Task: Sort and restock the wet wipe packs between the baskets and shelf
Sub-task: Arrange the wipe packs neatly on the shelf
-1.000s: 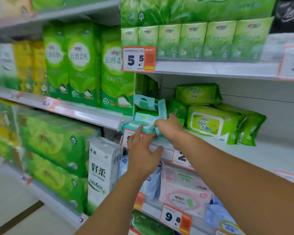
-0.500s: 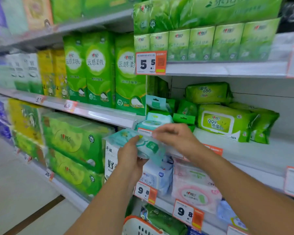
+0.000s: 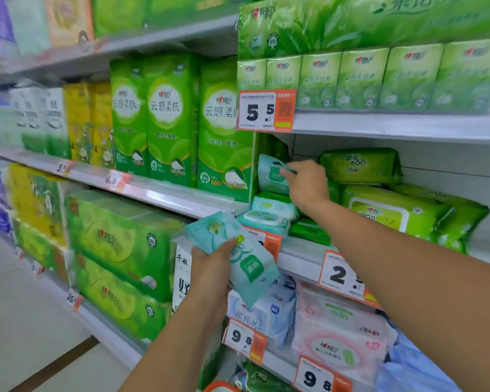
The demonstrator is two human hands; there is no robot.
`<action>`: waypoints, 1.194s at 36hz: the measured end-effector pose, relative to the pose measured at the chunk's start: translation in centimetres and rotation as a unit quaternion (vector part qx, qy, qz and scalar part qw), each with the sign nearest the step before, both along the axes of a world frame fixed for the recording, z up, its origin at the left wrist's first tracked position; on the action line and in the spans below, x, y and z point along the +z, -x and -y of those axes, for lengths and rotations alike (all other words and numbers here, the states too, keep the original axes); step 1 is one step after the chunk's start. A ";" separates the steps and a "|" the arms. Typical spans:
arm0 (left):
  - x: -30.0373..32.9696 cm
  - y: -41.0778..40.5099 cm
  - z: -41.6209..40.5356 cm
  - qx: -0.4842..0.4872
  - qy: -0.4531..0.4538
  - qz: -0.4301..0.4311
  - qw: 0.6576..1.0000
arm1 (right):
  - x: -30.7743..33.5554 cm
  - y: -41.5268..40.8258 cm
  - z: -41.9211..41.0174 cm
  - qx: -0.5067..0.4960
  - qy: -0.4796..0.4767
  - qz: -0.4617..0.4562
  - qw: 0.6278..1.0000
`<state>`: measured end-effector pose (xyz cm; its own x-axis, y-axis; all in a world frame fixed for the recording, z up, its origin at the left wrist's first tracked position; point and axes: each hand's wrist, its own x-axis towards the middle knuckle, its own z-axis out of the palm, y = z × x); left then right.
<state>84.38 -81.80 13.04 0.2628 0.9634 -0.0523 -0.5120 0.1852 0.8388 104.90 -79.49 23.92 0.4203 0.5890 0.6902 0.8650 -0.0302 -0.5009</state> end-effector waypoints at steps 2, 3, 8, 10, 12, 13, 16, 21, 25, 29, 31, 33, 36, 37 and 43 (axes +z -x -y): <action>0.0 0.3 -0.2 -0.002 -0.009 -0.011 1.000 | -0.4 0.4 2.0 0.038 -0.087 0.035 0.995; 0.1 0.5 -0.2 -0.003 -0.014 -0.014 1.000 | -0.6 0.7 3.2 0.060 -0.117 0.042 0.990; 0.4 0.6 0.8 -0.035 -0.031 0.000 0.999 | -1.2 1.9 9.7 0.123 -0.208 0.007 0.970; 0.9 0.4 1.4 -0.060 -0.036 0.007 0.998 | -1.2 1.7 11.9 0.142 -0.228 -0.054 0.962; 1.4 0.3 2.2 -0.094 -0.045 0.004 0.995 | -1.1 1.4 13.8 0.173 -0.226 -0.123 0.951; 1.8 0.2 2.8 -0.112 -0.051 0.003 0.992 | -1.1 1.2 14.7 0.179 -0.216 -0.155 0.947; 2.5 -0.2 4.7 -0.151 -0.084 -0.031 0.985 | -1.1 1.0 17.3 0.177 -0.140 -0.268 0.937; 2.9 -0.4 7.5 -0.201 -0.153 -0.163 0.954 | -3.2 0.6 21.5 0.208 0.014 -0.404 0.891; 2.4 -0.9 9.3 -0.283 -0.235 -0.286 0.885 | -5.8 0.5 24.6 0.188 0.056 -0.402 0.894; 2.3 -1.3 10.6 -0.351 -0.268 -0.363 0.821 | -8.2 -0.2 27.3 0.208 0.183 -0.427 0.861; 2.0 -1.2 11.1 -0.376 -0.270 -0.389 0.796 | -9.7 -0.5 28.0 0.216 0.209 -0.462 0.835; 1.7 -1.4 11.5 -0.396 -0.266 -0.408 0.779 | -11.0 -0.8 28.4 0.219 0.205 -0.497 0.815; 1.7 -1.3 11.6 -0.410 -0.219 -0.380 0.800 | -12.2 -1.4 28.6 0.191 0.190 -0.505 0.820; 1.8 -1.2 11.5 -0.412 -0.201 -0.361 0.812 | -12.3 -1.7 28.6 0.185 0.182 -0.507 0.822; 1.2 -0.2 11.1 -0.493 -0.179 -0.353 0.775 | -12.4 -3.2 28.3 0.155 0.119 -0.526 0.828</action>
